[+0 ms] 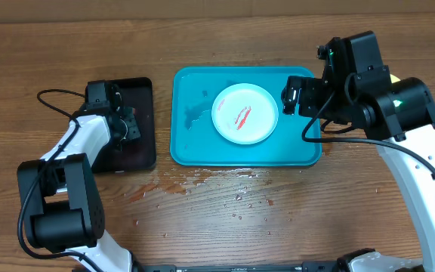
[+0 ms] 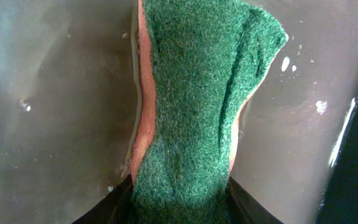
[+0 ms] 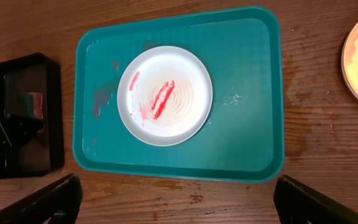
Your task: Clean dirty plates on tray and stack at the side
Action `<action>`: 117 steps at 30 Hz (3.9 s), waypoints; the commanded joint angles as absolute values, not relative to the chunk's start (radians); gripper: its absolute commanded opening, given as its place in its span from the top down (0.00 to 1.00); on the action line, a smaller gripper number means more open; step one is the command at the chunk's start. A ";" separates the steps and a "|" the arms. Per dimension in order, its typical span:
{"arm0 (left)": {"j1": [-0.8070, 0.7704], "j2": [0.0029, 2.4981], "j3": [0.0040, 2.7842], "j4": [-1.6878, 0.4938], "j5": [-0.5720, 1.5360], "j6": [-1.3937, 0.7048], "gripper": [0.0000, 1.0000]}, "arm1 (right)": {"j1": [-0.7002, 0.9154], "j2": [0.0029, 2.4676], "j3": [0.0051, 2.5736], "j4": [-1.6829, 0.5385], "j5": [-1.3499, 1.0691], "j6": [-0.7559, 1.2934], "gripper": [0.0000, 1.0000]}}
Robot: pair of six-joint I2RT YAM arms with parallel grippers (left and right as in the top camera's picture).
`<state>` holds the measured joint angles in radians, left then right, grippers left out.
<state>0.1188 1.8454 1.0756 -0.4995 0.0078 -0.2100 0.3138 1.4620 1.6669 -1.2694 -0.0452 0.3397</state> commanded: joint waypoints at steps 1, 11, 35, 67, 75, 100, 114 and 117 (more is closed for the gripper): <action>0.124 1.811 1.063 -0.496 0.026 -0.217 0.59 | 0.310 1.449 1.686 -1.265 -0.046 0.336 0.00; 0.124 1.798 1.077 -0.516 0.015 -0.217 0.94 | 0.310 1.449 1.686 -1.262 -0.046 0.336 0.00; 0.124 1.761 1.185 -0.603 0.015 -0.217 0.40 | 0.310 1.449 1.686 -1.260 -0.046 0.336 0.00; 0.123 1.891 1.186 -0.519 0.026 -0.225 0.42 | 0.310 1.449 1.686 -1.258 -0.046 0.336 0.00; 0.123 1.908 1.186 -0.494 0.026 -0.225 0.43 | 0.310 1.449 1.686 -1.258 -0.046 0.336 0.00; 0.123 1.910 1.186 -0.474 0.027 -0.224 0.36 | 0.310 1.449 1.686 -1.265 -0.046 0.336 0.00; 0.123 1.912 1.169 -0.457 0.027 -0.225 0.49 | 0.310 1.449 1.686 -1.267 -0.046 0.336 0.00; 0.123 1.919 1.165 -0.450 0.027 -0.224 0.50 | 0.310 1.449 1.686 -1.266 -0.046 0.336 0.00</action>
